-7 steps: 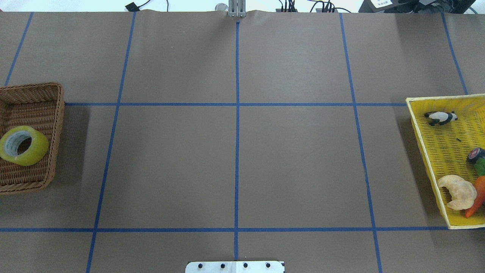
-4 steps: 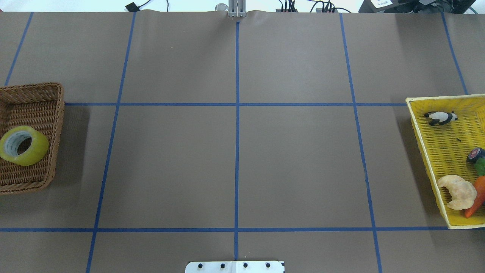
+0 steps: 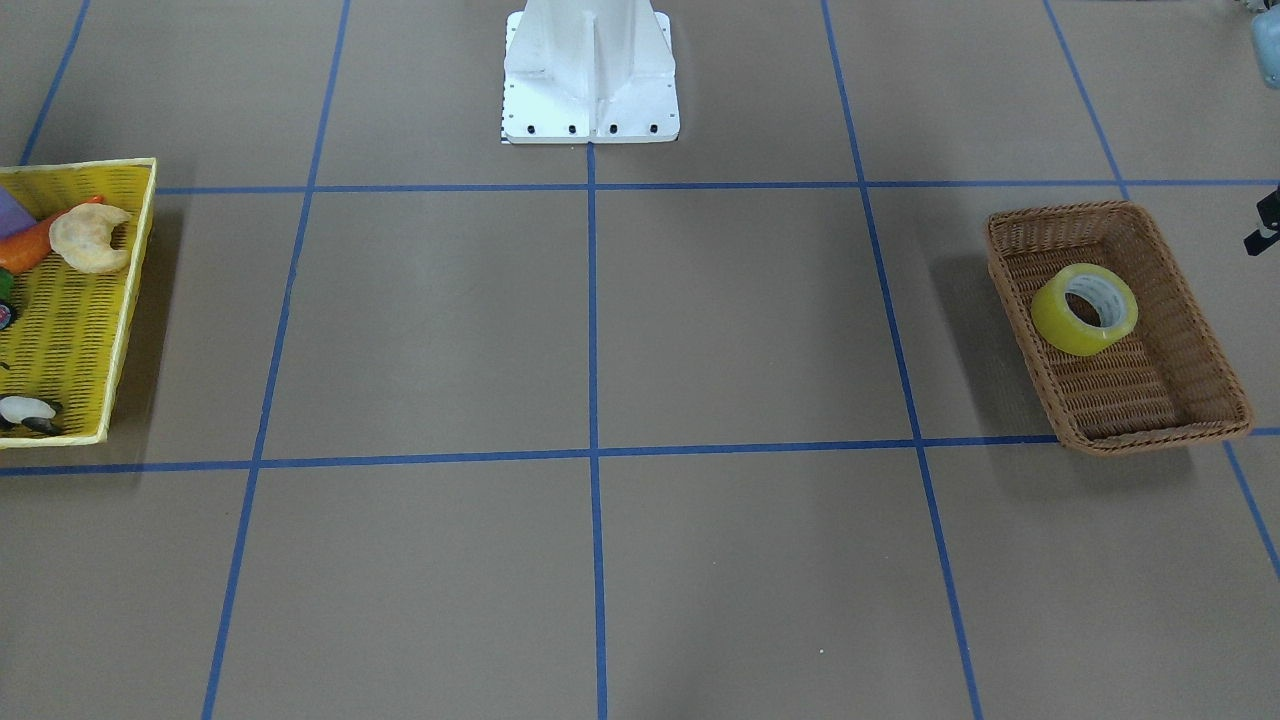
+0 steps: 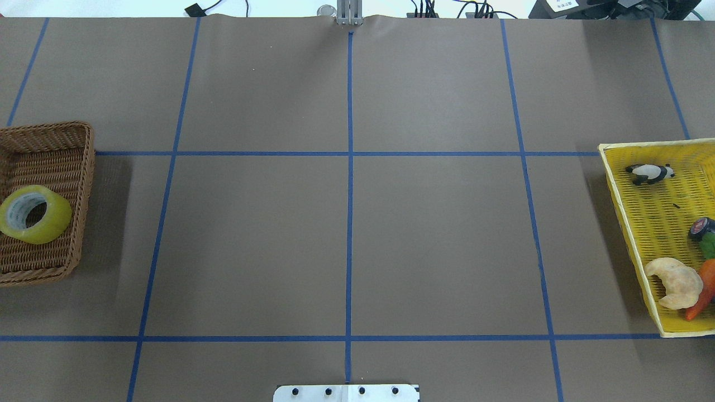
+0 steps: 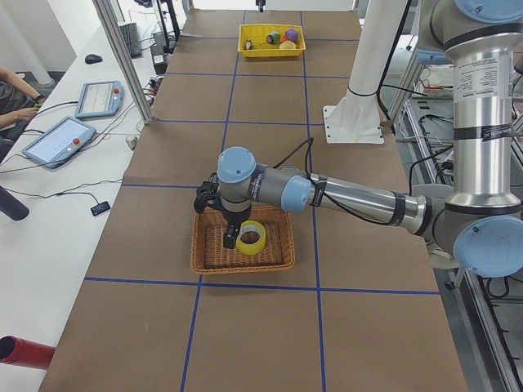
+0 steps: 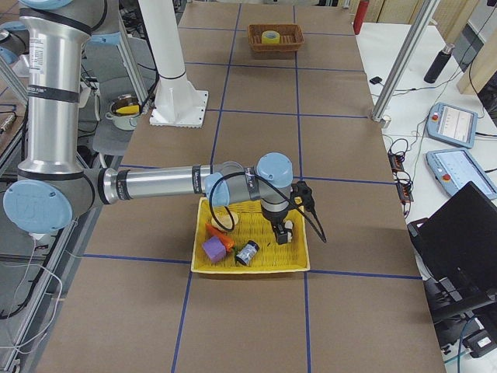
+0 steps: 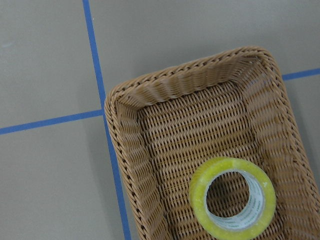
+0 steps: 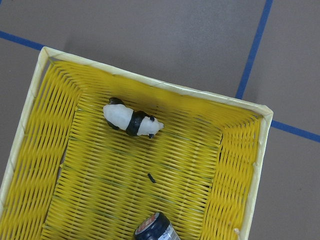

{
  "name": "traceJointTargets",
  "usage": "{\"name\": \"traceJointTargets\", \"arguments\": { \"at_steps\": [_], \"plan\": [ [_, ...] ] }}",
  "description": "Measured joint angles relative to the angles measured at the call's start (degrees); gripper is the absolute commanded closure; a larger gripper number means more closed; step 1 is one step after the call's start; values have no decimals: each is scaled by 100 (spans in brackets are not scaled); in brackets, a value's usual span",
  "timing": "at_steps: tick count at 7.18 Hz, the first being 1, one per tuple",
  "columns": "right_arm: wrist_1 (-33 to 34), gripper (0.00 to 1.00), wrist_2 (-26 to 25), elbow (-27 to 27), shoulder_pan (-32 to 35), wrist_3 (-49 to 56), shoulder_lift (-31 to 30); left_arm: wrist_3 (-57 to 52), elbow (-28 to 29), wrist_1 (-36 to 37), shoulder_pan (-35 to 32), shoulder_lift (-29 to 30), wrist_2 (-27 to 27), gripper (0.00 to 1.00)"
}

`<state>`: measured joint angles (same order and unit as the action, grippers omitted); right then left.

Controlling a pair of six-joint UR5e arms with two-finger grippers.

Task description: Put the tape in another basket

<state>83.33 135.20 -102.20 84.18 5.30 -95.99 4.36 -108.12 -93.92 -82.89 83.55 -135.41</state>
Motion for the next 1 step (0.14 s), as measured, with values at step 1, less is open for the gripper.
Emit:
{"name": "traceJointTargets", "arguments": {
  "at_steps": [1],
  "plan": [
    [0,0,-3,16,1,-13,37,-6,-2,-4,5,12,9,2]
  ]
}}
